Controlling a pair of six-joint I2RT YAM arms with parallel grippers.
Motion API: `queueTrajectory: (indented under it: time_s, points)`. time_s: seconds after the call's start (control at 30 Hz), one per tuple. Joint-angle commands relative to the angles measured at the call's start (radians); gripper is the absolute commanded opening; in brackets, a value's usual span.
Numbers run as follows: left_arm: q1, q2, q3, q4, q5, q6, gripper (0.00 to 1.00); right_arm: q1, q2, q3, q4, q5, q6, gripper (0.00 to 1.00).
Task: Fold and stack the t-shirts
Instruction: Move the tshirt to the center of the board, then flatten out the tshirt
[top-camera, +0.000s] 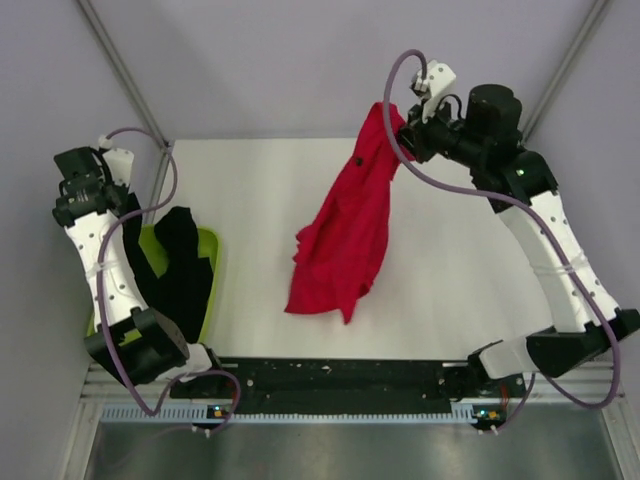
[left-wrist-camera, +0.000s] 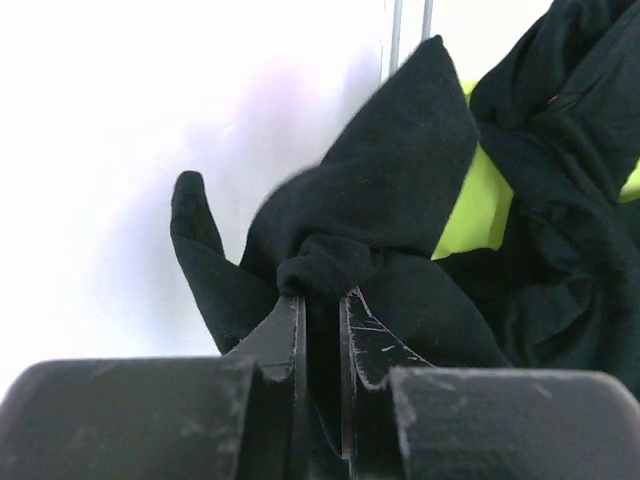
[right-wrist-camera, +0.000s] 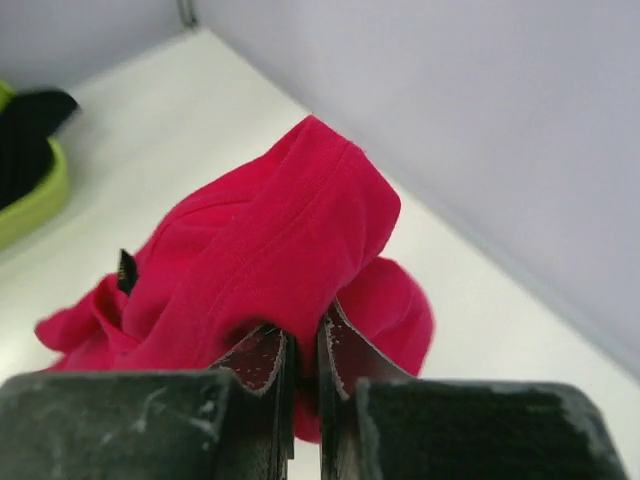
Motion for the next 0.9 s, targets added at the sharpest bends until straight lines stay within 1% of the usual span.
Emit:
queueTrajectory:
  time_s: [0.0,0.03,0.07,0.1,0.13,0.17,0.2,0.23,0.3,0.37,0.4,0.43,0.47,0.5,0.57,0.6,0.63,0.7,0.77,0.8,0.87]
  points:
    - [0.019,0.042,-0.077,0.033,0.000,0.069,0.04,-0.116,0.062,-0.221,0.009,0.063,0.132,0.00]
    - [0.009,0.054,-0.088,0.002,0.018,0.083,0.17,-0.156,0.071,-0.259,0.015,0.115,0.173,0.07]
    - [-0.011,0.064,-0.093,-0.021,0.026,0.089,0.46,-0.205,0.088,-0.295,0.017,0.196,0.216,0.41]
    - [-0.036,0.068,-0.096,-0.033,0.020,0.083,0.59,-0.251,0.112,-0.318,0.017,0.264,0.261,0.70]
    - [-0.075,0.067,-0.099,-0.035,0.020,0.082,0.79,-0.303,0.140,-0.332,0.015,0.340,0.283,0.84]
    - [-0.114,0.062,-0.099,-0.029,0.020,0.079,0.82,-0.347,0.178,-0.333,0.011,0.379,0.298,0.93]
    - [-0.148,0.053,-0.094,-0.021,0.027,0.077,0.99,-0.380,0.210,-0.318,0.000,0.402,0.315,0.99]
    - [-0.195,0.042,-0.087,-0.017,0.035,0.077,0.99,-0.401,0.244,-0.291,-0.035,0.425,0.330,0.99]
    - [-0.292,0.023,-0.062,-0.017,0.067,0.077,0.99,-0.395,0.270,-0.257,-0.099,0.435,0.330,0.99]
    - [-0.385,0.003,-0.033,-0.033,0.182,0.079,0.99,-0.363,0.234,-0.299,-0.106,0.436,0.330,0.97]
    - [-0.431,0.001,-0.012,-0.056,0.269,0.077,0.98,-0.339,0.200,-0.338,-0.107,0.438,0.332,0.96]
    - [-0.473,0.015,0.013,-0.090,0.356,0.071,0.95,-0.310,0.168,-0.384,-0.109,0.435,0.332,0.92]
    - [-0.519,0.031,0.030,-0.127,0.460,0.071,0.89,-0.282,0.137,-0.430,-0.112,0.430,0.338,0.88]
    - [-0.569,0.047,0.029,-0.153,0.536,0.079,0.79,-0.250,0.097,-0.486,-0.116,0.412,0.347,0.83]
    - [-0.698,0.068,-0.017,-0.187,0.633,0.115,0.52,-0.196,0.033,-0.595,-0.127,0.325,0.381,0.73]
    - [-0.775,0.078,-0.054,-0.191,0.647,0.138,0.46,-0.166,0.001,-0.652,-0.135,0.266,0.401,0.71]
    - [-0.844,0.093,-0.092,-0.193,0.652,0.155,0.42,-0.141,-0.025,-0.698,-0.136,0.254,0.434,0.69]
    - [-0.982,0.125,-0.169,-0.169,0.635,0.171,0.42,-0.086,-0.076,-0.784,-0.140,0.223,0.491,0.68]
    - [-1.106,0.150,-0.253,-0.101,0.591,0.166,0.51,-0.032,-0.112,-0.847,-0.164,0.238,0.546,0.68]
    - [-1.151,0.162,-0.293,-0.063,0.568,0.163,0.58,-0.014,-0.124,-0.867,-0.178,0.244,0.577,0.68]
    - [-1.244,0.185,-0.358,0.000,0.552,0.161,0.64,0.020,-0.141,-0.919,-0.187,0.234,0.645,0.68]
